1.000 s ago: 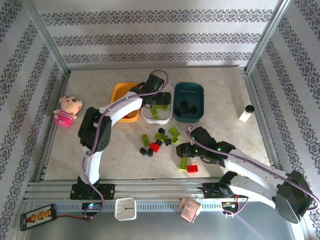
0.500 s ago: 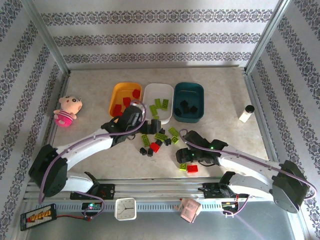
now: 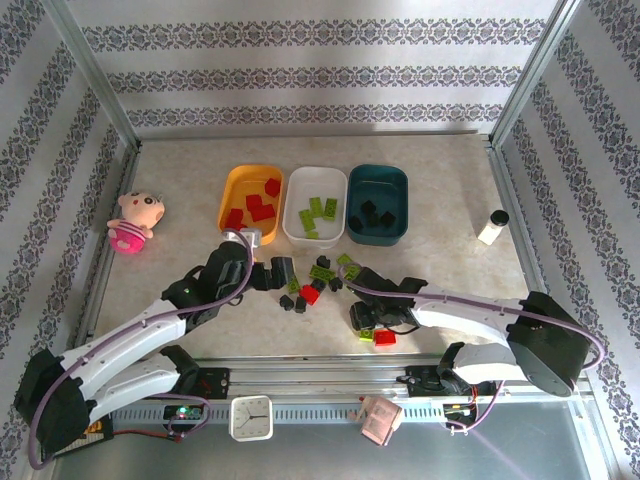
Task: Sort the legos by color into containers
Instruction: Pick up the lego from the bottom-center of the table, then place the lego in the container.
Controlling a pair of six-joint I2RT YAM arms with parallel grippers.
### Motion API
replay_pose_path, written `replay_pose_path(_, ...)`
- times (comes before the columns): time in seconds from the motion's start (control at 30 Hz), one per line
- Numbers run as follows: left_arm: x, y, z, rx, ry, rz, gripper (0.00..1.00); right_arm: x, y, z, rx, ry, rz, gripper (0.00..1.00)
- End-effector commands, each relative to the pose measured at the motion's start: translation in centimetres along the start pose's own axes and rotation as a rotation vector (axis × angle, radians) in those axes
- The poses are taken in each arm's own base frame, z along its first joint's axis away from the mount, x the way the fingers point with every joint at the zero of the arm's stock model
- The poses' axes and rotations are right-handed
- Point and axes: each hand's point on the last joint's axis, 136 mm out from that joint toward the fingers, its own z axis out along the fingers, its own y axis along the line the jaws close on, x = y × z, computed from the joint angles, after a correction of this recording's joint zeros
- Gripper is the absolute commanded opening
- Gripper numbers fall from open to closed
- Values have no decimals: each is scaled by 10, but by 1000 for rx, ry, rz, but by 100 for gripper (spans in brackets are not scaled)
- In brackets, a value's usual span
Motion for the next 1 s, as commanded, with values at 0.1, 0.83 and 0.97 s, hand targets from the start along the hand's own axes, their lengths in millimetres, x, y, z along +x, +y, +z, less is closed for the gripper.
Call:
replay_pose_path(0.1, 4, 11, -7, -48, -1, -7, 100, -15, 14, 1, -14, -37, -8, 34)
replay_pose_path(0.83, 34, 30, -27, -37, 13, -53, 100, -276, 84, -70, -93, -519, -144, 22)
replay_pose_path(0.97, 37, 32, -29, -35, 16, -59, 100, -306, 87, -38, -74, -494, -136, 22)
